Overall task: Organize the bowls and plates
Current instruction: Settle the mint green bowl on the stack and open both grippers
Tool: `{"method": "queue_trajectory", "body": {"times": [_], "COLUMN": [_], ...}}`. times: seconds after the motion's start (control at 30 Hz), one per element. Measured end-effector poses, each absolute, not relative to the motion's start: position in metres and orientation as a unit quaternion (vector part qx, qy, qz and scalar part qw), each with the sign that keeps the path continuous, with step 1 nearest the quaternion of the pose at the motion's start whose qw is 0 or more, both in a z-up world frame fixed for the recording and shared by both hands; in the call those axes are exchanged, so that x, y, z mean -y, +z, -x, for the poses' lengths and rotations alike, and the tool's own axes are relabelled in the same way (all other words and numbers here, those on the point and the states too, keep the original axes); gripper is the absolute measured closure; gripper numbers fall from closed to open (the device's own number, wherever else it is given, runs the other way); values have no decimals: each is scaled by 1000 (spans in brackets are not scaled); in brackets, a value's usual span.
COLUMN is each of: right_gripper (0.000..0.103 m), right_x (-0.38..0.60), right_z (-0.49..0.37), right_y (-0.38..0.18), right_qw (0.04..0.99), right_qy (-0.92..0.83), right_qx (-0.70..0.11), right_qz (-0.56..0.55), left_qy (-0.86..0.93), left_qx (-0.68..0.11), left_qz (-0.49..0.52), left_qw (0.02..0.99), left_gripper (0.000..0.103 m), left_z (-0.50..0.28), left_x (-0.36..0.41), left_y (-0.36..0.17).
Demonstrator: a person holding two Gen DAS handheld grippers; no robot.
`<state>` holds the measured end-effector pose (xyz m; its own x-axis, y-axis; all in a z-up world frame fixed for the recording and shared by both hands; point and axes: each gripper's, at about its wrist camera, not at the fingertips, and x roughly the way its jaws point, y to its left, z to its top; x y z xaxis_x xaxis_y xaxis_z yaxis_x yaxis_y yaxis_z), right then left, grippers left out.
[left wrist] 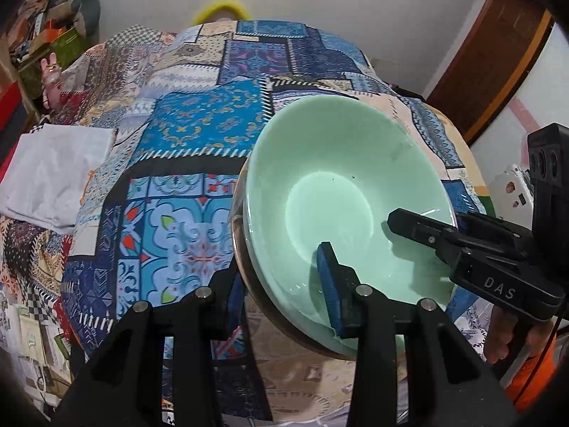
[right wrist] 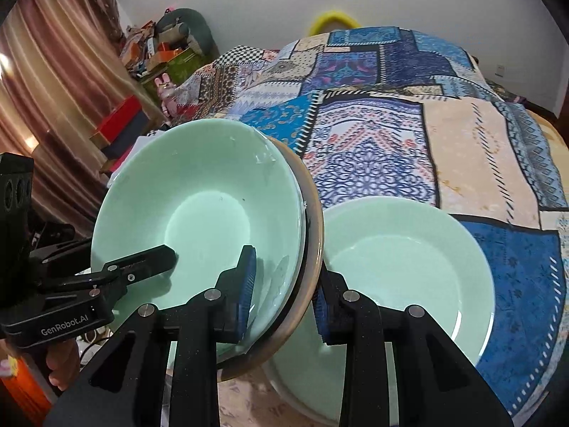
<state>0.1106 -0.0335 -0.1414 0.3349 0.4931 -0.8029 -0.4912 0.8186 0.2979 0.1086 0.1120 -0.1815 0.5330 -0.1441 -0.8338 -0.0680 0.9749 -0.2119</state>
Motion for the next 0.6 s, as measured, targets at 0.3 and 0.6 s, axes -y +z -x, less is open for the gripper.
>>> {"method": "queue_trajectory", "body": {"times": [0.3,0.6], "right_gripper": [76,76], "right_x": [58,85], "right_z": [-110,-109], "right_y": [-138,-141], "right_qw": [823,827], "right_qy": [283,263], "right_qx": [-492,-495], "right_qz": [-9,-27], "left_qy": [-41,-59], "left_qx": [-488,-499], "left_qz": [103,95], "left_qw": [866,859], "left_gripper": [64,64], "left_z": [-117,-128], "left_x": [-88,-63], "left_y": [-181,-185]}}
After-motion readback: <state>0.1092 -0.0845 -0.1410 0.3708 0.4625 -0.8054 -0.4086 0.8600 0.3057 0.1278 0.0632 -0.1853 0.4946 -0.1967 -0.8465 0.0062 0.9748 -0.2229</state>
